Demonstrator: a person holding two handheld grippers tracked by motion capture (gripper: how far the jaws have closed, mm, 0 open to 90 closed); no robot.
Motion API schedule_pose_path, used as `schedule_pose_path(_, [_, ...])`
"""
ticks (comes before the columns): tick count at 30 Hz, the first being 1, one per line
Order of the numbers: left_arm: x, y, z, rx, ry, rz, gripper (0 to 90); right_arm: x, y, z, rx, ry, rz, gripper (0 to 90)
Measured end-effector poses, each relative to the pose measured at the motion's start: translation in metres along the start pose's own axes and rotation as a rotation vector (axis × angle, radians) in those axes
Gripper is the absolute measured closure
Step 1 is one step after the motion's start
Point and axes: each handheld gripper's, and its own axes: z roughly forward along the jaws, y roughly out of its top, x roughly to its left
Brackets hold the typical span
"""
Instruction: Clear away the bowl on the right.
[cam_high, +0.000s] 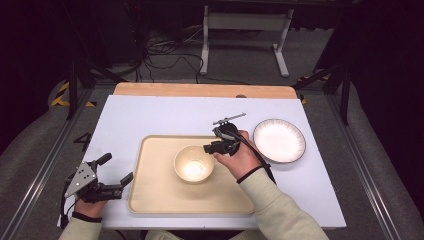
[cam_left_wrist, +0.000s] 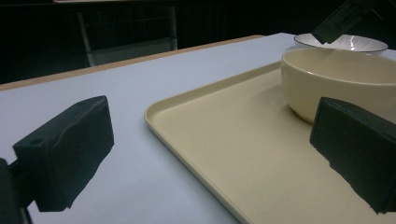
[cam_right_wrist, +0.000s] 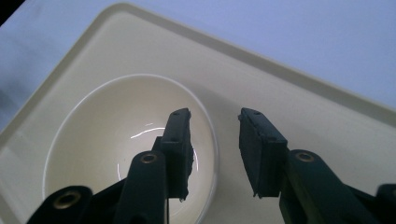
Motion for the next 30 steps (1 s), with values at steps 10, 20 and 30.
schedule_pose_path(10, [0.000,0.000,0.000,0.001,-0.001,0.001,0.3,-0.011,-0.009,-0.015,-0.125,0.014,-0.077,56.3])
schedule_pose_path(20, [0.000,0.000,0.000,0.001,0.002,-0.002,0.3,-0.022,-0.023,-0.033,-0.270,0.027,-0.192,47.8])
schedule_pose_path(30, [0.000,0.000,0.000,0.002,0.000,0.001,0.3,-0.033,-0.033,-0.050,-0.399,0.075,-0.248,43.0])
